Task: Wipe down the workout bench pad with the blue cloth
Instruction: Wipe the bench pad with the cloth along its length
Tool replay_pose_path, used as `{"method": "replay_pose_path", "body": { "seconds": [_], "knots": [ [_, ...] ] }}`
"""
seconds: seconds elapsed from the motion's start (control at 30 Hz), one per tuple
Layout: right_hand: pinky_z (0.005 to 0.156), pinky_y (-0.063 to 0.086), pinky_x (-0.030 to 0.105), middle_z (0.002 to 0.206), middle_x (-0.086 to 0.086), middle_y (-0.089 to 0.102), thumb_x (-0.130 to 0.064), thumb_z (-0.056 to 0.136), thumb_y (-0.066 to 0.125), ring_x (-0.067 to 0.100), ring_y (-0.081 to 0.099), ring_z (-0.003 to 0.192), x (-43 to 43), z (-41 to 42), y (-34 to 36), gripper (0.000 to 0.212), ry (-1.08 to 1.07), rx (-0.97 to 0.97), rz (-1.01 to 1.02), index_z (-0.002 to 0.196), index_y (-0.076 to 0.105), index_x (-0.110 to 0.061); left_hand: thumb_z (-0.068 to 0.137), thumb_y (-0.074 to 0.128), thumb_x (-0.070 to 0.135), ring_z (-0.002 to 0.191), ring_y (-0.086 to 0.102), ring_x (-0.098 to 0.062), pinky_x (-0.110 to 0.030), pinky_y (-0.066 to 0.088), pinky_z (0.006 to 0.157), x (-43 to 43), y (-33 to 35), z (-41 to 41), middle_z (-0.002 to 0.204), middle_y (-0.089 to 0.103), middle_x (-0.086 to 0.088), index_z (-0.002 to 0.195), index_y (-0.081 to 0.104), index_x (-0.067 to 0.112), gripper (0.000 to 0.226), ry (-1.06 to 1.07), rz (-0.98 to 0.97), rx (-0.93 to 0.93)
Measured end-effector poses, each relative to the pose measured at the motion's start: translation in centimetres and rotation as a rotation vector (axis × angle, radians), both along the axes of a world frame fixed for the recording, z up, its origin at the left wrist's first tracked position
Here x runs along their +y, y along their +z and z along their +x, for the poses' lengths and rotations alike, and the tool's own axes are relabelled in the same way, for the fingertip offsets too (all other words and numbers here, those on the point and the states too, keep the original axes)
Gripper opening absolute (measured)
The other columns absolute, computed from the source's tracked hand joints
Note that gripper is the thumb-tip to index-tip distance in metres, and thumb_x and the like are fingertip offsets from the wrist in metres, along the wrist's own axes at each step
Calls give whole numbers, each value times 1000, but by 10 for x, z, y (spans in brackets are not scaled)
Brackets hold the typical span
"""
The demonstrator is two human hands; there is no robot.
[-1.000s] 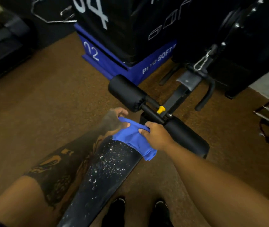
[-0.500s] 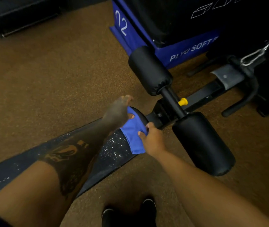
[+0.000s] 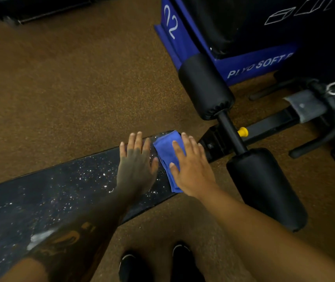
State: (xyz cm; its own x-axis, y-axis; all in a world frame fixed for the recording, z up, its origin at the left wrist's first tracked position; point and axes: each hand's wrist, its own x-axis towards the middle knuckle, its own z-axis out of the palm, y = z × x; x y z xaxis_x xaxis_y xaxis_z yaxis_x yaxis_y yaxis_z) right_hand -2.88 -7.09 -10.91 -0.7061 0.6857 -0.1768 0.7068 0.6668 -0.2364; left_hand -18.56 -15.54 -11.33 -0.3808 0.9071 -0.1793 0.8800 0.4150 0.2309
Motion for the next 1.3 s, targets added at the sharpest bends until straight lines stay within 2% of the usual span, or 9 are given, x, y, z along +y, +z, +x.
{"method": "replay_pose_path", "body": {
  "seconds": [0.1, 0.2, 0.3, 0.4, 0.53, 0.73, 1.07, 1.23, 1.3],
  "knots": [
    [121, 4, 48, 163, 11, -9, -52, 96, 34, 29, -10, 149, 5, -12, -12, 74, 114, -59, -32, 154, 2, -20, 96, 21, 54, 152, -14, -30, -52, -5, 121, -21, -14, 5, 165, -9, -16, 156, 4, 13, 74, 54, -99, 7],
    [121, 1, 50, 162, 10, -16, -57, 96, 32, 28, -20, 147, 4, -15, -32, 79, 130, -138, -61, 153, -10, -22, 94, 16, 58, 151, -18, -29, -53, -7, 121, -32, -29, 7, 164, -14, -16, 155, -5, 13, 78, 81, -126, 32],
    [121, 2, 51, 162, 12, -14, -51, 97, 32, 28, -19, 147, 3, -16, -44, 76, 106, -110, -35, 153, -9, -21, 94, 13, 57, 151, -17, -30, -54, -4, 123, -40, -42, 5, 164, -15, -16, 154, -10, 13, 78, 115, -142, 50],
    [121, 3, 50, 162, 13, -12, -45, 98, 30, 29, -16, 148, 14, -28, -50, 70, 83, -80, -4, 154, -5, -20, 94, 7, 58, 151, -17, -30, -54, -5, 123, -43, -50, 3, 164, -15, -16, 154, -9, 13, 77, 135, -115, 47],
    [121, 0, 47, 162, 13, -12, -41, 99, 30, 29, -14, 149, 29, -45, -55, 68, 44, -74, -9, 154, -3, -18, 95, 13, 57, 151, -17, -29, -53, -5, 123, -45, -55, 3, 164, -14, -15, 154, -9, 13, 77, 130, -116, 46],
    [121, 0, 45, 162, 9, -17, -41, 100, 22, 24, -21, 147, -19, 1, -49, 65, 36, -83, -33, 154, -6, -17, 95, 17, 58, 152, -14, -29, -53, -4, 123, -47, -58, 4, 164, -13, -15, 155, -4, 14, 77, 133, -86, 35],
    [121, 5, 48, 162, 14, -11, -34, 98, 31, 29, -12, 149, 18, -50, -57, 66, -77, -67, -7, 154, 3, -14, 95, 16, 58, 151, -18, -29, -52, -5, 123, -46, -57, 1, 164, -17, -14, 154, -10, 16, 77, 123, -109, 49],
    [121, -1, 45, 161, 10, -18, -37, 100, 29, 26, -23, 147, -30, 1, -47, 68, 175, -90, -13, 153, -9, -20, 96, 21, 57, 152, -14, -29, -52, -4, 122, -47, -59, 2, 164, -12, -15, 155, -4, 15, 77, 128, -76, 32],
    [122, 2, 46, 162, 9, -15, -36, 100, 28, 25, -19, 148, -11, 2, -51, 65, 206, -100, 8, 153, -6, -20, 95, 20, 58, 151, -15, -28, -51, -4, 123, -47, -58, 1, 164, -13, -14, 155, -5, 15, 77, 130, -80, 16]
  ]
}}
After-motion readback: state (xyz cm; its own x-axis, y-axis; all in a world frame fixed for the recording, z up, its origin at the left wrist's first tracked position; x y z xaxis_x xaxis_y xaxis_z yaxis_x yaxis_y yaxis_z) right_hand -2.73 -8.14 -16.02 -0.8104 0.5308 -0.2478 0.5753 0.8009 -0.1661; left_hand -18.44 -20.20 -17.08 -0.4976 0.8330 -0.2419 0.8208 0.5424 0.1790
